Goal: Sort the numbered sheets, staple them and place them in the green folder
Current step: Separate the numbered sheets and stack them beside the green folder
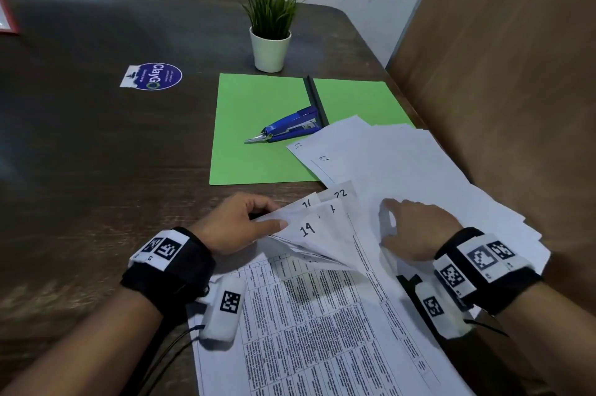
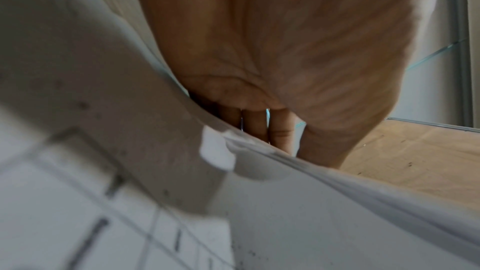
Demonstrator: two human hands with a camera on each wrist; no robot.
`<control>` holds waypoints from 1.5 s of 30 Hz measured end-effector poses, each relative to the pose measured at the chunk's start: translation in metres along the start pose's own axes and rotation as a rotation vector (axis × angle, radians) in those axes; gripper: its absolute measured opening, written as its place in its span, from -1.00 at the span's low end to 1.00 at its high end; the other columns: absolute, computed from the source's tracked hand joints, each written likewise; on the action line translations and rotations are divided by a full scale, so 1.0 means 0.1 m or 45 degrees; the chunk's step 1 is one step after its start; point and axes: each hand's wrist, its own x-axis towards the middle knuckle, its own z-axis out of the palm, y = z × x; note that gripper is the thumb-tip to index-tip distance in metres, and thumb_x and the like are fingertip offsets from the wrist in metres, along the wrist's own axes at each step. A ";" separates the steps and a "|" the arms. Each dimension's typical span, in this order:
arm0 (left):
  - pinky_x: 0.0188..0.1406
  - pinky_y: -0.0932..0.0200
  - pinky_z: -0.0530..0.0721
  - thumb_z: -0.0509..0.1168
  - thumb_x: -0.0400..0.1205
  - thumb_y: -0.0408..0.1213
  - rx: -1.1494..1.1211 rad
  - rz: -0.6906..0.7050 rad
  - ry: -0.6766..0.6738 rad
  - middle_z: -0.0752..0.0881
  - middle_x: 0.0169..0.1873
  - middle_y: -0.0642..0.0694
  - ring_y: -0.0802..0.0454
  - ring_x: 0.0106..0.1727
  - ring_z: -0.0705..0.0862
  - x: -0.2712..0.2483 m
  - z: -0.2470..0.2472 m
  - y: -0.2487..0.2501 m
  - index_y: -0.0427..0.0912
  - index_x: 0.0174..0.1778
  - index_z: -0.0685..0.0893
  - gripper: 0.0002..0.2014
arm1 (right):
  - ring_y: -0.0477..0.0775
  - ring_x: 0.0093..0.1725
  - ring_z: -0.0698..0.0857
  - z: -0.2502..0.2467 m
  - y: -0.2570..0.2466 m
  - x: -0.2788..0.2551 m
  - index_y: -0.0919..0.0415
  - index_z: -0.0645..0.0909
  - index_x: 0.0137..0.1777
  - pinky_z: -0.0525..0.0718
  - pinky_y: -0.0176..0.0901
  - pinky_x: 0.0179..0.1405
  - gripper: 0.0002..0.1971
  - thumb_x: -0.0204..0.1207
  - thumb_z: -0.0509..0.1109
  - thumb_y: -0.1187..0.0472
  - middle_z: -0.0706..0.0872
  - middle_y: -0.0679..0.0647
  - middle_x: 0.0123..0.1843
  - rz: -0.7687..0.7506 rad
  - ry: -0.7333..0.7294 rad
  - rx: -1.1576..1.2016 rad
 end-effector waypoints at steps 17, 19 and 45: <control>-0.20 0.31 0.58 0.52 0.57 -0.35 -0.086 0.125 0.089 0.72 -0.38 0.17 0.23 -0.31 0.63 0.02 0.03 -0.06 -0.19 -0.07 0.61 -0.81 | -0.14 -0.31 0.71 0.13 -0.70 -0.36 -0.02 0.73 -0.25 0.74 -0.07 -0.17 -0.85 0.44 0.60 -0.01 0.75 -0.12 -0.34 -0.543 0.417 1.037; -0.21 0.27 0.59 0.51 0.55 -0.26 -0.177 0.174 0.102 0.70 -0.37 0.08 0.16 -0.30 0.60 0.02 0.05 -0.04 -0.22 -0.17 0.67 -0.84 | -0.08 -0.48 0.52 0.19 -0.70 -0.32 0.17 0.57 -0.42 0.60 -0.01 -0.38 -0.65 0.49 0.54 0.03 0.56 -0.03 -0.52 -0.560 0.396 0.978; 0.10 -0.16 0.82 0.65 0.42 -0.39 -0.042 0.119 -0.063 0.89 -0.06 0.00 0.02 -0.05 0.85 0.02 0.07 -0.01 -0.07 -0.09 0.86 -0.79 | -0.06 -0.30 0.60 0.32 -0.75 -0.49 0.00 0.62 -0.28 0.63 0.03 -0.35 -0.86 0.49 0.42 0.05 0.64 -0.14 -0.33 -0.840 0.802 0.745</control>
